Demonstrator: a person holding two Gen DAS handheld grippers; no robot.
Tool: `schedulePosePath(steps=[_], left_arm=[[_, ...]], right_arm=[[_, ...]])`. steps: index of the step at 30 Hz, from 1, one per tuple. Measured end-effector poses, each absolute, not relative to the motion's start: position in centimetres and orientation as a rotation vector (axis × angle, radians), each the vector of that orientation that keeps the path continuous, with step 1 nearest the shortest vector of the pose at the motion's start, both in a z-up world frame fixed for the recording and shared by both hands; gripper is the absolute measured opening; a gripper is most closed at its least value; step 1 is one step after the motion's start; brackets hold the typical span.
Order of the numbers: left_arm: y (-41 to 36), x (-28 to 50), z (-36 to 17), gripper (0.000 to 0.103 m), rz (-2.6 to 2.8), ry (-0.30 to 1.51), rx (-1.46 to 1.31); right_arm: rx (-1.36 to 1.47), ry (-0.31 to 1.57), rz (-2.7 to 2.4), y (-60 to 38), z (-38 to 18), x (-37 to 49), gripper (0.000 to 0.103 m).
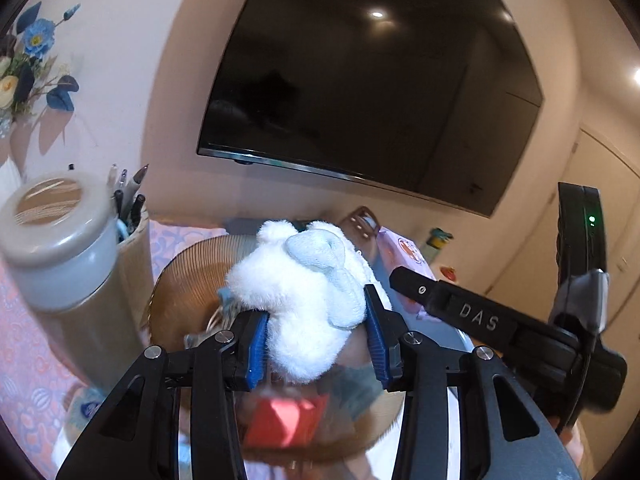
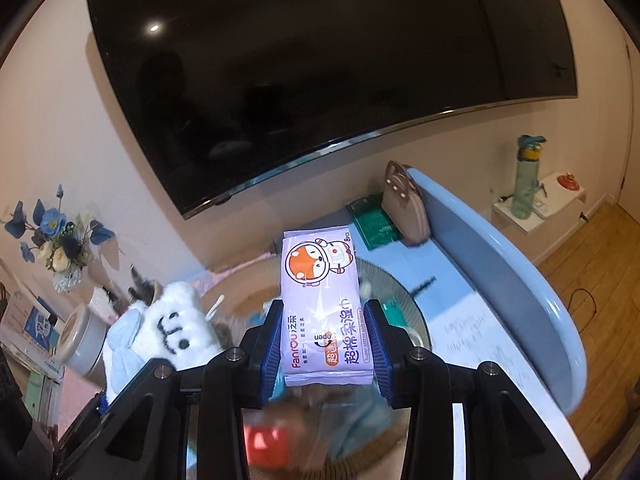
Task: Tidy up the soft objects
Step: 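Carry the plush toy and wipes pack over to the glass bowl, then open both grippers to drop the plush toy and wipes into the bowl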
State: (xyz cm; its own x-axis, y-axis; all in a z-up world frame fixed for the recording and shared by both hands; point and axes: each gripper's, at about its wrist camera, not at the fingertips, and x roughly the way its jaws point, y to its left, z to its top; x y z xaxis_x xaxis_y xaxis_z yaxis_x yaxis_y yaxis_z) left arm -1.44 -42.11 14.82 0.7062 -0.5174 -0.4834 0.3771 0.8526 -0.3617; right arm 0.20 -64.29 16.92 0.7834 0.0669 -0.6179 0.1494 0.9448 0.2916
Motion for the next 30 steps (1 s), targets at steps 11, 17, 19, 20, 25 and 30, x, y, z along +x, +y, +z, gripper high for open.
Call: schedulePosePath(steps=[11, 17, 19, 20, 25, 30], left_arm=[[-43.4, 1.7, 12.4, 0.098, -0.329, 0.69, -0.206], [-43.5, 0.5, 12.3, 0.098, -0.349, 0.701, -0.182], [-43.6, -0.1, 12.6, 0.098, -0.369, 0.705, -0.176], [-43.8, -0.3, 12.8, 0.098, -0.379, 0.707, -0.172], [-43.3, -2.3, 13.2, 0.098, -0.435, 0.717, -0.136], [-42.6, -4.5, 12.6, 0.098, -0.488, 0.767, -0.062]], right_arm=[[0.35, 0.767, -0.072, -66.6, 14.8, 2.7, 0.082], [0.365, 0.77, -0.125, -67.1, 14.7, 1.0, 0.082], [0.381, 0.762, -0.134, -67.3, 14.9, 0.2, 0.083], [0.39, 0.757, -0.14, -67.3, 15.1, -0.4, 0.083], [0.425, 0.749, -0.173, -67.1, 15.3, -3.0, 0.083], [0.383, 0.784, -0.179, -65.2, 14.8, -5.4, 0.083]])
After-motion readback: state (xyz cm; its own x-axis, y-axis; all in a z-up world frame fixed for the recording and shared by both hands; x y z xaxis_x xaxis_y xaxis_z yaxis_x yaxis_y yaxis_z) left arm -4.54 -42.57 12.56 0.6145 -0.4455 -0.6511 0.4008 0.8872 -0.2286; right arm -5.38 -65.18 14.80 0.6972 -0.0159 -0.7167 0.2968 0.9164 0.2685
